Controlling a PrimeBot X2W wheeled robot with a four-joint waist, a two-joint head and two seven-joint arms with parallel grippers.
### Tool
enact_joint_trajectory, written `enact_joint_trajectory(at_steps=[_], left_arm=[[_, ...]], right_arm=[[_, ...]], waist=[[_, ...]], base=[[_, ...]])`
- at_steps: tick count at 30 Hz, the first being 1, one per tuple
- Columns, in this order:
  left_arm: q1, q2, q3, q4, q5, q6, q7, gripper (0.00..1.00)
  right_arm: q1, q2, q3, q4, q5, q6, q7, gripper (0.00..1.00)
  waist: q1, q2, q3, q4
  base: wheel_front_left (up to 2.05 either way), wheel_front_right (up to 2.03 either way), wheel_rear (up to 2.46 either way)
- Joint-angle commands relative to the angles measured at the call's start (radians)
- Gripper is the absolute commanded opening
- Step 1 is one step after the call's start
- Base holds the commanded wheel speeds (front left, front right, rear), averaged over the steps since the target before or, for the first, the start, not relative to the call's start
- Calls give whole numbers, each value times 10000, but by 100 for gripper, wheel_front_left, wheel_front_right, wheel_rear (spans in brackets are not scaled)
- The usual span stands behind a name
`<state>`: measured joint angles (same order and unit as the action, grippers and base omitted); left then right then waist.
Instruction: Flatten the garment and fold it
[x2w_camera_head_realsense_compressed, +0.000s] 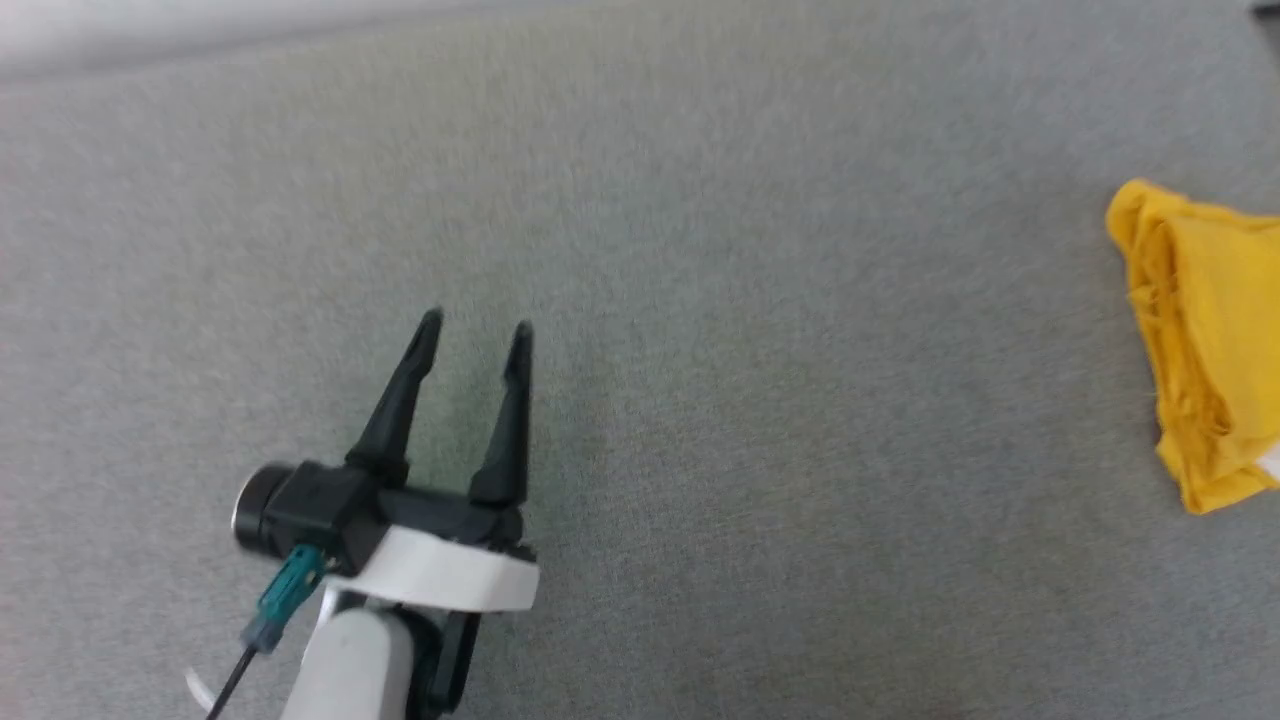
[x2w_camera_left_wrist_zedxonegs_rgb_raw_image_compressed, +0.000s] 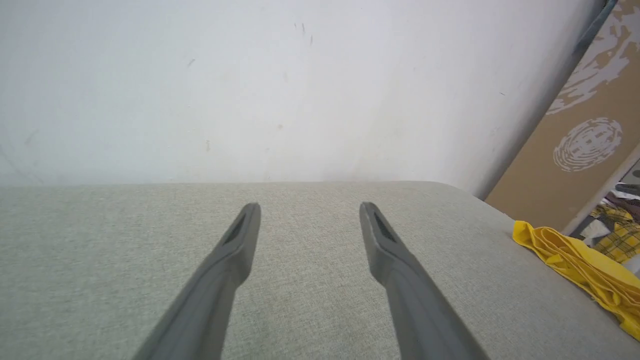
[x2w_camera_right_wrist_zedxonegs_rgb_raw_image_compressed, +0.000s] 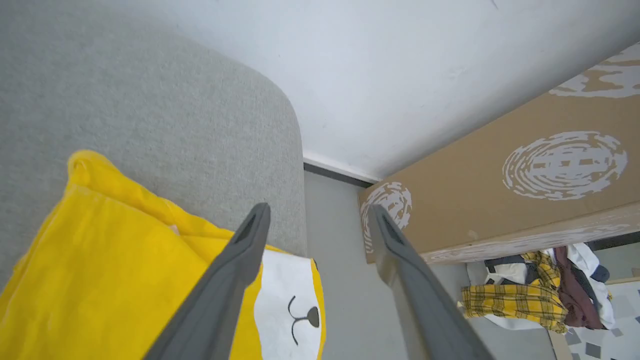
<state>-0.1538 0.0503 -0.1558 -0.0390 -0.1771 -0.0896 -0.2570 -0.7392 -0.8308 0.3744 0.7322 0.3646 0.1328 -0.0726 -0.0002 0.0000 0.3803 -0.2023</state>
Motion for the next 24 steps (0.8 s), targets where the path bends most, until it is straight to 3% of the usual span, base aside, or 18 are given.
enact_joint_trajectory(at_steps=[1,10,19,24], left_arm=[[204,-1,102,-48,-57,143,-47,100],[1149,-1,1011,-129,-46,1125,-47,100],[1718,-1,1400,-135,54,1401,-47,100],[1950,-1,1313,7,2,1479,-47,100]], right_arm=[[-122,187,-23,-230,89,-21,-157,100],[869,1709,-875,-2681,436,-21,-1205,100],[3812,4117,-2770,-6000,16,-21,-1522,100],[5497,5534,-3374,-6898,-233,-21,-1432,100]], waist=[[2,0,-1409,-17],[2,0,-2744,518],[2,0,-3261,1235],[2,0,-3391,1623]], base=[[0,0,0],[0,0,0],[0,0,0],[0,0,0]])
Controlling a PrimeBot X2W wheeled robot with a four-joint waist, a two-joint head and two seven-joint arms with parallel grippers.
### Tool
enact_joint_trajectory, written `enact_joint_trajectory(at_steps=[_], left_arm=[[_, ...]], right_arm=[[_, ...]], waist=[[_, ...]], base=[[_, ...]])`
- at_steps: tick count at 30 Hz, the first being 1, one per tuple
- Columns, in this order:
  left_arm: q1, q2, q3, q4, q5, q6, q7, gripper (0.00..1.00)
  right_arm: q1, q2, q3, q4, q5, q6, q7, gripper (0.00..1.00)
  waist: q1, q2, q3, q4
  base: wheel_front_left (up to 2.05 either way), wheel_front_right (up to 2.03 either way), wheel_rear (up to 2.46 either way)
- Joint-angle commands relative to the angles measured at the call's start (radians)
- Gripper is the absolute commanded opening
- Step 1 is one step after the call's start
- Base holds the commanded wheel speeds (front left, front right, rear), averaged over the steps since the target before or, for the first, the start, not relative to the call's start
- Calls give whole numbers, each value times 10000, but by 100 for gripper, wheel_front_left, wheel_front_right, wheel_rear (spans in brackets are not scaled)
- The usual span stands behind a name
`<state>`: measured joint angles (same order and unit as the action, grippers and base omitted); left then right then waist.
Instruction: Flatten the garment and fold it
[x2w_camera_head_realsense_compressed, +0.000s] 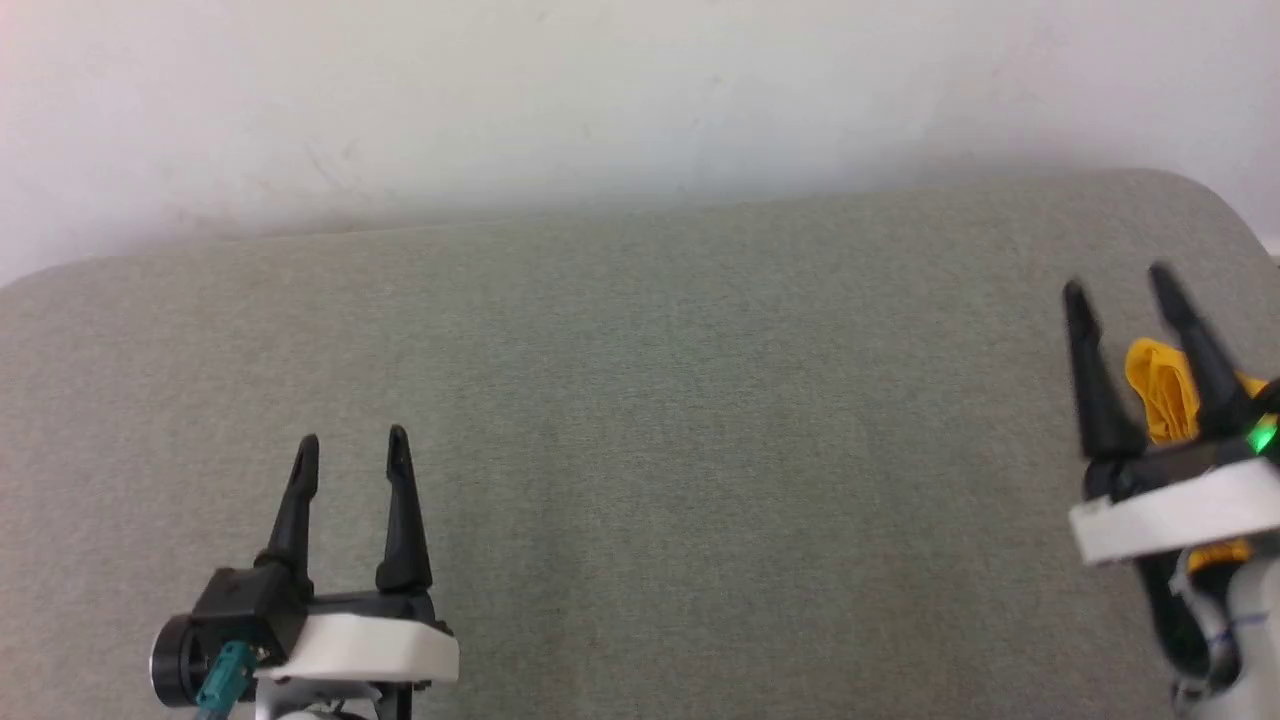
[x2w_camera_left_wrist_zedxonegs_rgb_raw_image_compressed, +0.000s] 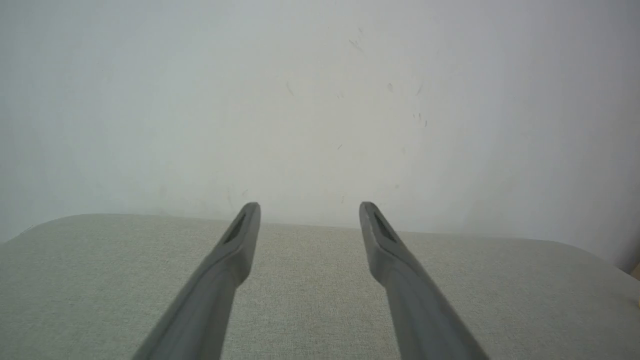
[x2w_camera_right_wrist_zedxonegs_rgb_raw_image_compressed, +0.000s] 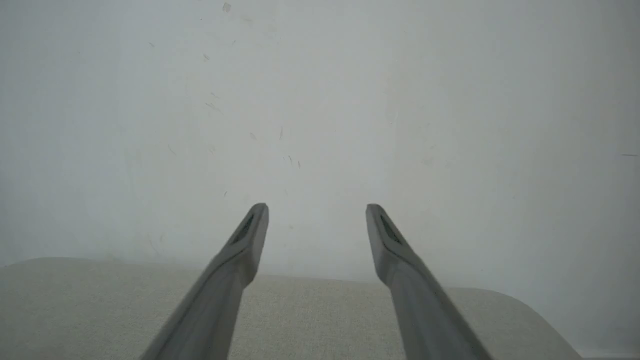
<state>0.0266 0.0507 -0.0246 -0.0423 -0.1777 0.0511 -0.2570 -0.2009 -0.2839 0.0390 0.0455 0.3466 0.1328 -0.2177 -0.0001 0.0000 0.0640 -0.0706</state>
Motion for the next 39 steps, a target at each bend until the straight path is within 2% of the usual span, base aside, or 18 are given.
enact_joint_trajectory(at_steps=[1,7,12,21,35,36,39], left_arm=[[198,-5,-28,81,20,97,-47,100],[501,-5,-259,280,308,213,-47,100],[709,-5,-322,487,548,138,-47,100],[735,12,-369,728,979,117,-47,100],[718,5,-326,766,877,78,-47,100],[687,4,-349,759,881,111,6,0],[683,2,-358,758,883,109,22,0]], right_arm=[[388,302,-78,-104,-84,-21,33,100],[1765,1273,-200,-181,-740,-21,76,100],[2420,1775,-258,-35,-1230,-21,-36,100],[2725,1962,-197,115,-1972,-21,-155,100],[2695,2070,-339,6,-1969,-21,-186,100],[2667,2029,-326,34,-1963,0,-121,0],[2665,2024,-326,39,-1967,0,-109,0]], waist=[[1,0,-252,363],[1,0,-390,674],[1,0,-470,772],[1,0,-587,811],[1,0,-511,850],[2,0,-515,850],[2,0,-515,850]], base=[[0,0,0],[0,0,0],[0,0,0],[0,0,0],[0,0,0],[0,0,0],[0,0,0]])
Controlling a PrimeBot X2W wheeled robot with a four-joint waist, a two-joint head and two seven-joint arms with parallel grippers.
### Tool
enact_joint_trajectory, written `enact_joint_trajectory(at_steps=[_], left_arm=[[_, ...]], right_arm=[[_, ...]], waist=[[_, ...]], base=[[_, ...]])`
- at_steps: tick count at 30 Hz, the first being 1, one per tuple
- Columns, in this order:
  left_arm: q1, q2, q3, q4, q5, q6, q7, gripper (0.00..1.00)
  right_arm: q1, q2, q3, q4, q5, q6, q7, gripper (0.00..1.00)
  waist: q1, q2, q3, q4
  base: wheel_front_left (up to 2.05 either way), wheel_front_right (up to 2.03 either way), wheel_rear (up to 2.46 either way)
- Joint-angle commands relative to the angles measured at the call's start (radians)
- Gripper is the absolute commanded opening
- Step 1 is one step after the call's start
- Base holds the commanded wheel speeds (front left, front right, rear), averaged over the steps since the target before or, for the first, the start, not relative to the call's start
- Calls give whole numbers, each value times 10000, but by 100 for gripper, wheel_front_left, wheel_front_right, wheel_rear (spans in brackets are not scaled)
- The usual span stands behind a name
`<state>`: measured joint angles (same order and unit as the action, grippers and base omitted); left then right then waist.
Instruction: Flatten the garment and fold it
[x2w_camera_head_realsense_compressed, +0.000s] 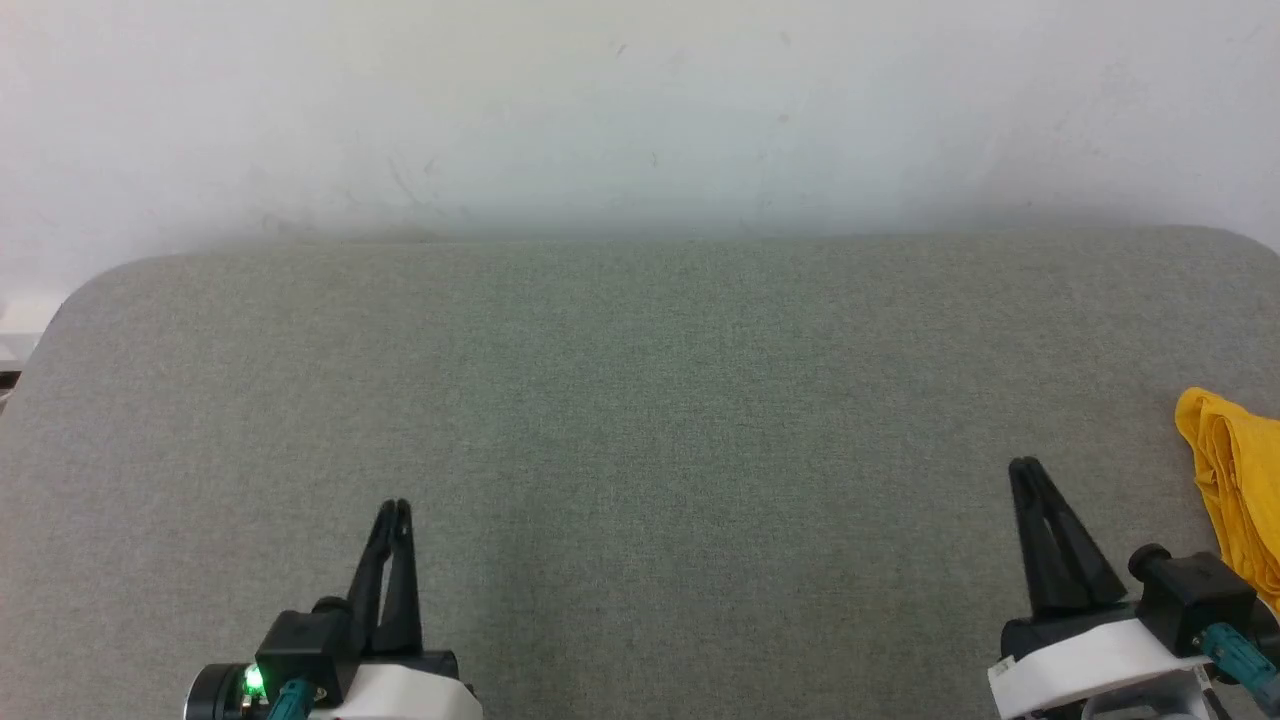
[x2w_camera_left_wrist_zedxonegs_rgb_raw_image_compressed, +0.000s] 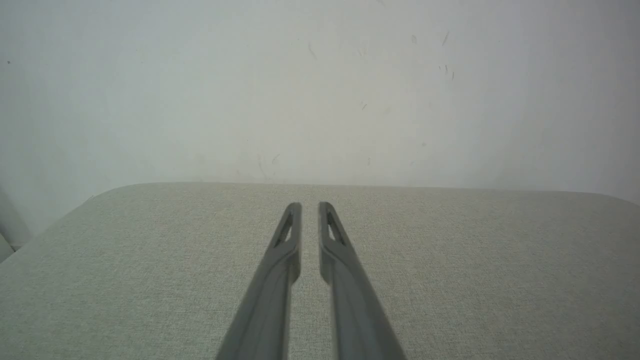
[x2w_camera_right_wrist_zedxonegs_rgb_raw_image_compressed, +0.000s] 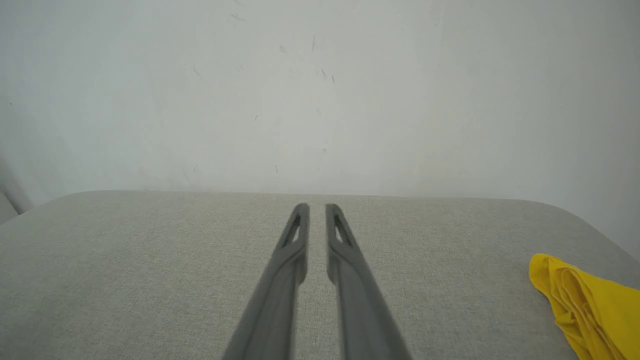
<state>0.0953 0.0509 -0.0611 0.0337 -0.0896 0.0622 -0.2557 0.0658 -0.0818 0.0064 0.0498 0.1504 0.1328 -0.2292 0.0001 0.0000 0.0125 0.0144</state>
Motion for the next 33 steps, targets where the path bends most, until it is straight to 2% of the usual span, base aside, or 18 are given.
enact_joint_trajectory(at_steps=[1,33], left_arm=[[-11,0,11,-4,10,-7,29,0],[-254,-2,166,-90,239,-166,682,0]], right_arm=[[-8,5,-1,-8,-17,0,24,0],[-176,85,-17,-134,-401,-6,610,0]], waist=[[0,0,-1,-1],[0,0,-33,-38]], base=[[0,0,0],[0,0,0]])
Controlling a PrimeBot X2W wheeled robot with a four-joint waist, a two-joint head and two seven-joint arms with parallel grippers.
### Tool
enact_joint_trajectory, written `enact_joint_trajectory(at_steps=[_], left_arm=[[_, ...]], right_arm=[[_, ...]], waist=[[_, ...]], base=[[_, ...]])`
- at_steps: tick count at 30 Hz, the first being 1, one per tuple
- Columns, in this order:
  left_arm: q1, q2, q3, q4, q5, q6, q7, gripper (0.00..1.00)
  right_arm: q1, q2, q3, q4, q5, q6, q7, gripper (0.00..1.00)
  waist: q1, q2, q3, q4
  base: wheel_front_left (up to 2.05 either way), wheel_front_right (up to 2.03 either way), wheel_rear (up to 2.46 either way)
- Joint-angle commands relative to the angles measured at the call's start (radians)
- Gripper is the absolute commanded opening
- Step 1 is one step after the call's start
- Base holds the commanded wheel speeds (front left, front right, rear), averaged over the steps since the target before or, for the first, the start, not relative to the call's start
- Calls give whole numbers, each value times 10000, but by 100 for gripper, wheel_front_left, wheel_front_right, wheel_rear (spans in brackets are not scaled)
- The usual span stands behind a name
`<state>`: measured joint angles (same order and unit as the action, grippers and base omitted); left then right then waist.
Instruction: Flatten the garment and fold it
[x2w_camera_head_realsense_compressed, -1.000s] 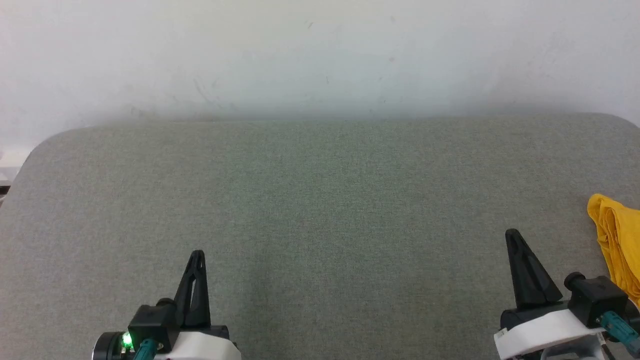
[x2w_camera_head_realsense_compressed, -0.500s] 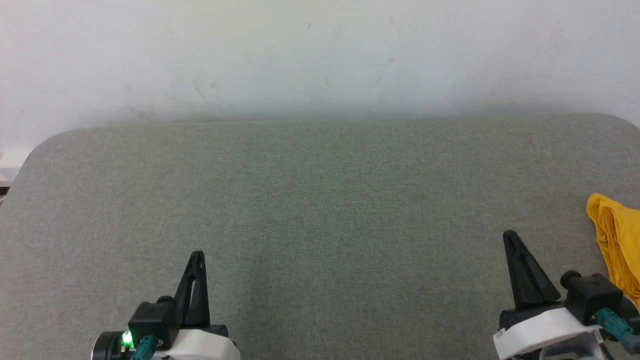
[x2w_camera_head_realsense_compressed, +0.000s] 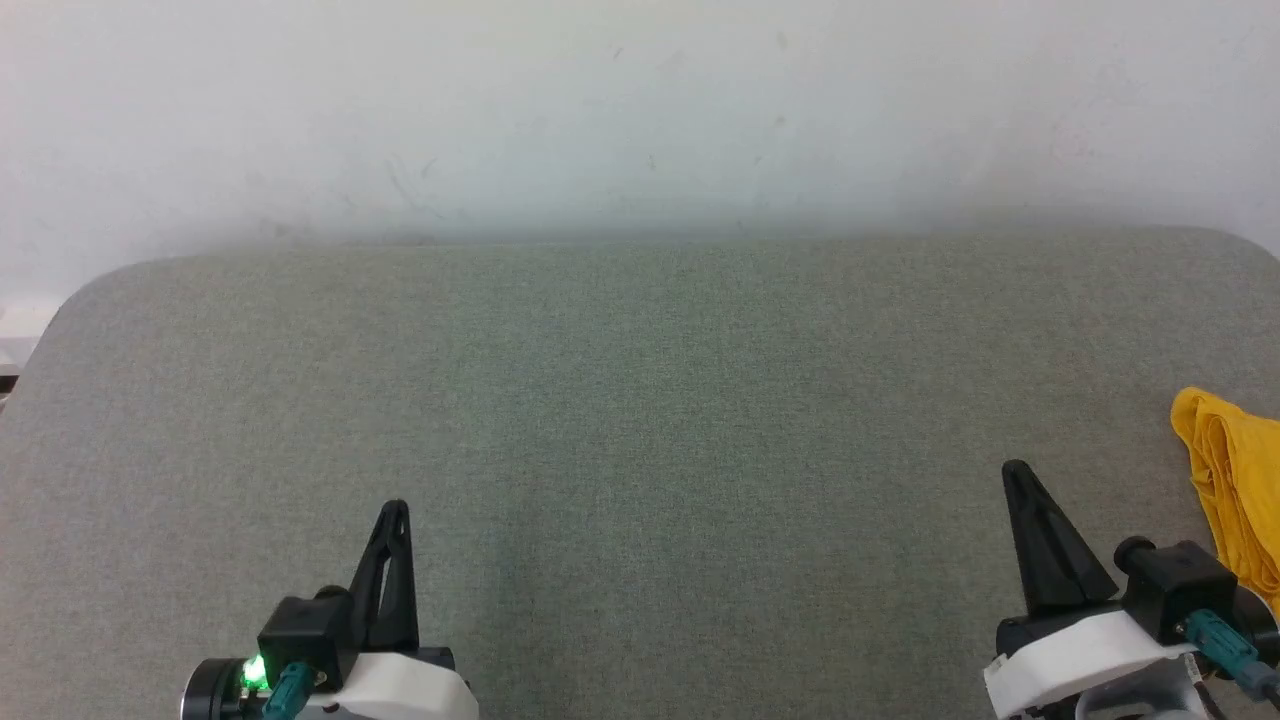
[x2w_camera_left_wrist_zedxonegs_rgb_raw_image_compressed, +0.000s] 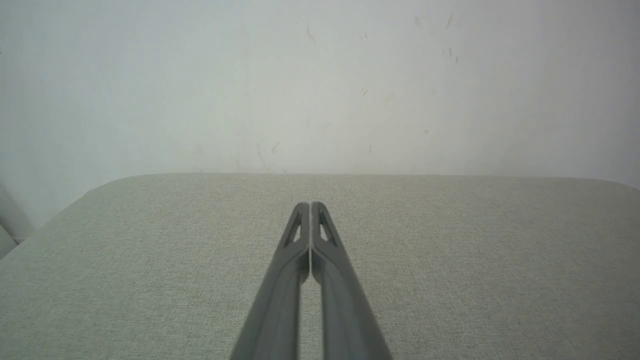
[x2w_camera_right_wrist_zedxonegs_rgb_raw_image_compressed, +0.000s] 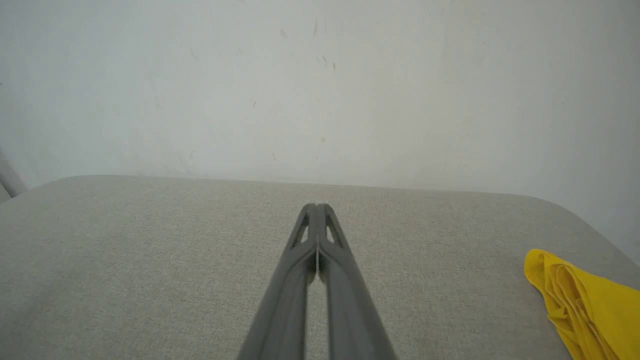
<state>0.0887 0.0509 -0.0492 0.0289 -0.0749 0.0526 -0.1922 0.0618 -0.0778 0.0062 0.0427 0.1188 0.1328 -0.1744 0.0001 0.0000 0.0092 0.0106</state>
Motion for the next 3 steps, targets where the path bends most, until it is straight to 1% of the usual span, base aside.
enact_joint_trajectory(at_steps=[1,3], left_arm=[[-197,-2,52,-45,99,-75,68,0],[-212,-2,61,-50,113,-85,109,0]], right_arm=[[-141,48,-16,-67,-97,-6,80,0],[-151,53,-17,-75,-121,-6,117,0]], waist=[[0,0,-1,-1],[0,0,-3,-4]], base=[[0,0,0],[0,0,0]])
